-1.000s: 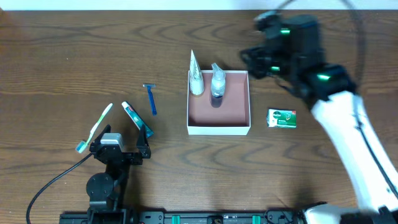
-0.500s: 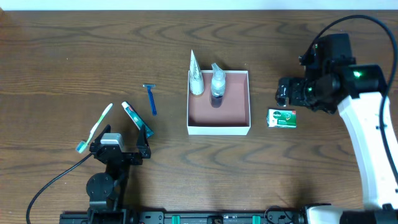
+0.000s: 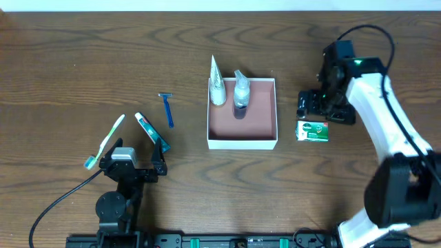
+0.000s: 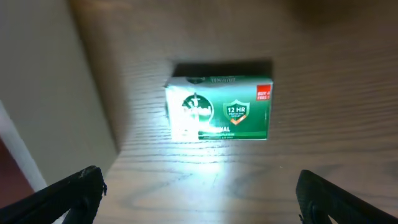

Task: Pack container
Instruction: 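Reach right gripper to the green Dettol soap box and grasp it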

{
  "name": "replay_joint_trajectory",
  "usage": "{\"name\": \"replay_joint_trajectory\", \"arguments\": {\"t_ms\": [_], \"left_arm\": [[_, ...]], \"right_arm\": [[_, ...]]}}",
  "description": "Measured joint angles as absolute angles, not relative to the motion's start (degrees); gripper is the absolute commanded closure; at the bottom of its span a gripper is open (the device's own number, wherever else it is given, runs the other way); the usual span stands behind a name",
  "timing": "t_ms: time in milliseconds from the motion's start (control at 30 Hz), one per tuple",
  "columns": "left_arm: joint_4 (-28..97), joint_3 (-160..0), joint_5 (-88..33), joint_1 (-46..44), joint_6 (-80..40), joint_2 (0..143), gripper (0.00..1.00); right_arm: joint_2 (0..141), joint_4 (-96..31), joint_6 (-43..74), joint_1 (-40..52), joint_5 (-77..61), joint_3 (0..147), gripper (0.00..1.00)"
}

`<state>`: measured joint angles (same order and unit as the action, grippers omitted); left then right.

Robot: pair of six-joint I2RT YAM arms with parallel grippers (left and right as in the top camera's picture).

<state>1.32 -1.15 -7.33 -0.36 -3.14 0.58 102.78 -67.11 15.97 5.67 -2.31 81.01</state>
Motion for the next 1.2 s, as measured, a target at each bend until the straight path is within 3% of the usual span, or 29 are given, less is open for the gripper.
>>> {"name": "replay_joint_trajectory", "arguments": {"t_ms": [433,967,1200], "left_arm": [[1.32,-1.15,-7.33,-0.36,-3.14,0.58,0.02],[1.34,-1.15,-7.33,-0.36,-3.14,0.58,0.02],[1.32,-1.17,-7.33,-0.36,-3.14,0.6,0.02]], "right_arm": [[108.01,-63.59,11.31,4.51,-1.93,76.05,0.01],[107.63,-45.06,-1.72,2.81,-5.39,65.08,0.01],[107.18,-42.37,-2.92,2.81,-5.15,64.2,0.13]]}}
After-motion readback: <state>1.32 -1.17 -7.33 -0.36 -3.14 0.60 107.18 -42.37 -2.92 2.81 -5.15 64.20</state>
